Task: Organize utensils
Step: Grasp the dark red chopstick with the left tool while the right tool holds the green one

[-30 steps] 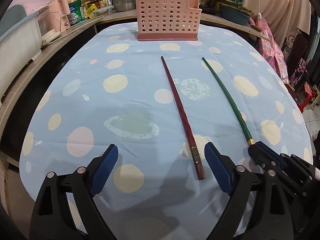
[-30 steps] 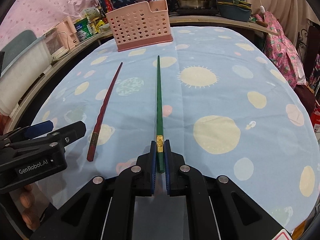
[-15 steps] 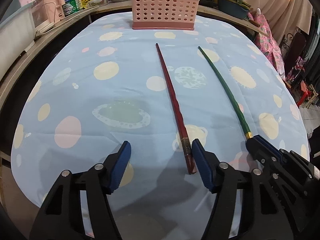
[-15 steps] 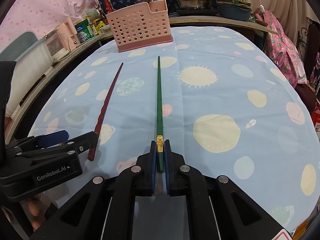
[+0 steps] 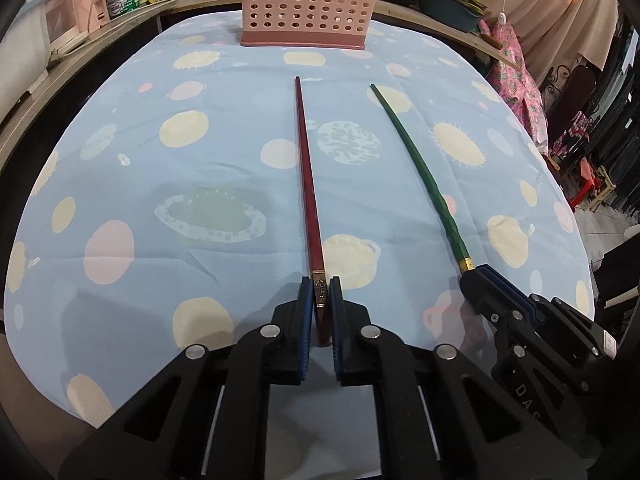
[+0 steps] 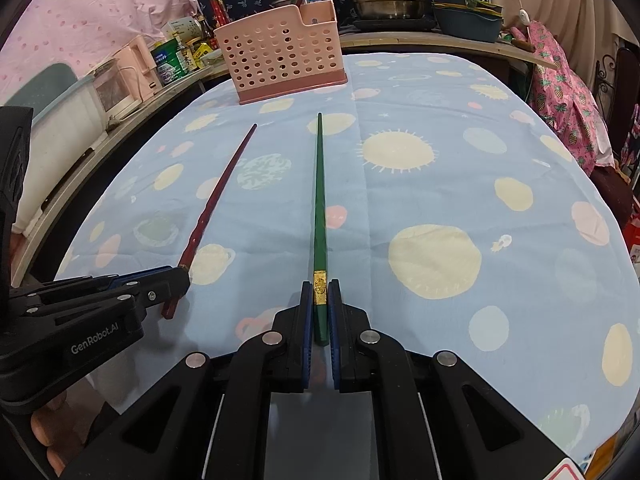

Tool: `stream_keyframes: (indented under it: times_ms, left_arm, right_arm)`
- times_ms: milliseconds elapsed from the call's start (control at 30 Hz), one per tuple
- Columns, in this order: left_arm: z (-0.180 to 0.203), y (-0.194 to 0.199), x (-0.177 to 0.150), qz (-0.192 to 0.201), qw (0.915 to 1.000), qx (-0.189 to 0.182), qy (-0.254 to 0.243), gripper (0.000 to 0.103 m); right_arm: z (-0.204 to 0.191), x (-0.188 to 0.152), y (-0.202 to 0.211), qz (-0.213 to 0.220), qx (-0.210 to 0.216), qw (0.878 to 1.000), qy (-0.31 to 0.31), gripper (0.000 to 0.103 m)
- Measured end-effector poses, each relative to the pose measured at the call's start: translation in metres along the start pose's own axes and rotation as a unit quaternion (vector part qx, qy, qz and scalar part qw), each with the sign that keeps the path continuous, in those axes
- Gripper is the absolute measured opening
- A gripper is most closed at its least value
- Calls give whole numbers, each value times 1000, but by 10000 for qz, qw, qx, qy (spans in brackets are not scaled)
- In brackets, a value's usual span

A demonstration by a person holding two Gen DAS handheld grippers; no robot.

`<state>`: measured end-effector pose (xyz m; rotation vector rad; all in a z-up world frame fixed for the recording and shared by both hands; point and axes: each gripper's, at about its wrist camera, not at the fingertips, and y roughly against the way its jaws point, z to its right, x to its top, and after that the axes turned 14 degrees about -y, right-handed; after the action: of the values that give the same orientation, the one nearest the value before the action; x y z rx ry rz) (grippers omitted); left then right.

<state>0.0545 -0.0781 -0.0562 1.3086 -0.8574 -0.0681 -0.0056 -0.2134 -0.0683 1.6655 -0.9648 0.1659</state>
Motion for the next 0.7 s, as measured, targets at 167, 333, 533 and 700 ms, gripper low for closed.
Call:
stream_keyframes:
  times_ms: [167, 333, 533, 700]
  left_arm:
    - [-4, 4, -1, -2, 10000, -53, 83, 7]
    - [-10, 14, -2, 88, 9998, -90, 150, 7]
    - [-16, 37, 5, 318, 9993, -69, 196, 7]
    - [-22, 65, 19, 645, 9976, -20, 252, 7]
  right_arm:
    - [-2, -3, 4, -1, 36, 10000, 19, 7]
    - [-3, -2, 12, 44, 86, 10000, 10, 7]
    - [-5, 7, 26, 195, 204, 9996, -17, 7]
    - [-11, 27, 48, 441, 379, 9983, -36, 7]
